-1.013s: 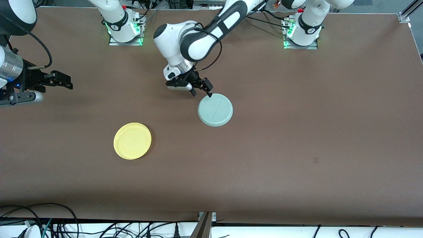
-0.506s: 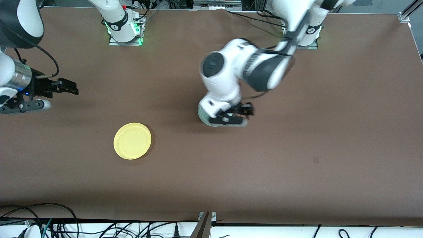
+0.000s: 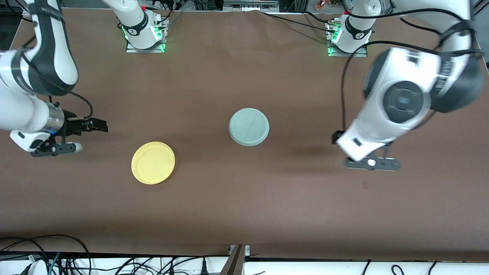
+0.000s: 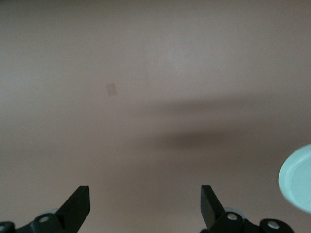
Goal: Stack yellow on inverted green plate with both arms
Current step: 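Withdraw the left gripper while the right gripper reaches the yellow plate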
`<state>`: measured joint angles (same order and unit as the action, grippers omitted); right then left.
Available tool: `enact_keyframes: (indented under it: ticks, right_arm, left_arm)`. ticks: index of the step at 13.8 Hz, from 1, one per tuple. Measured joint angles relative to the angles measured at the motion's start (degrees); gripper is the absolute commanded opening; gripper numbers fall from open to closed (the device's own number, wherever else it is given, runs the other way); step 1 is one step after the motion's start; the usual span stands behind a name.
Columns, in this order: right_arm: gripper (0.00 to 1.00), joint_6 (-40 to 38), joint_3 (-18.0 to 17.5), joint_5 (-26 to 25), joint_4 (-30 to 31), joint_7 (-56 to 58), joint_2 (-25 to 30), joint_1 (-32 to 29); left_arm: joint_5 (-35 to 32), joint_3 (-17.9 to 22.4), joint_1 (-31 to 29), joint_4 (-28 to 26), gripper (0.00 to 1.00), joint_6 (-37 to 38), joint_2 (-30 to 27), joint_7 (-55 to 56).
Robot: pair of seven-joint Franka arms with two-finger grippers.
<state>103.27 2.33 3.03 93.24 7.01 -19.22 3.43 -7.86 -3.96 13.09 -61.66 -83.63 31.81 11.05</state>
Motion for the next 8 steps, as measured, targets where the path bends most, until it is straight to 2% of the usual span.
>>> enact_keyframes:
  ticks: [5,8]
  right_arm:
    - [1.00,13.4,0.0,0.0,3.1,0.0,-7.2,0.3]
    - [1.00,22.8,0.0,0.0,7.8,-0.1,-9.4,1.0]
  left_arm:
    - [1.4,0.0,-6.7,-0.6,1.00,3.9,-4.5,-7.9]
    - [1.4,0.1,-8.6,-5.3,1.00,1.8,-10.1,-9.0]
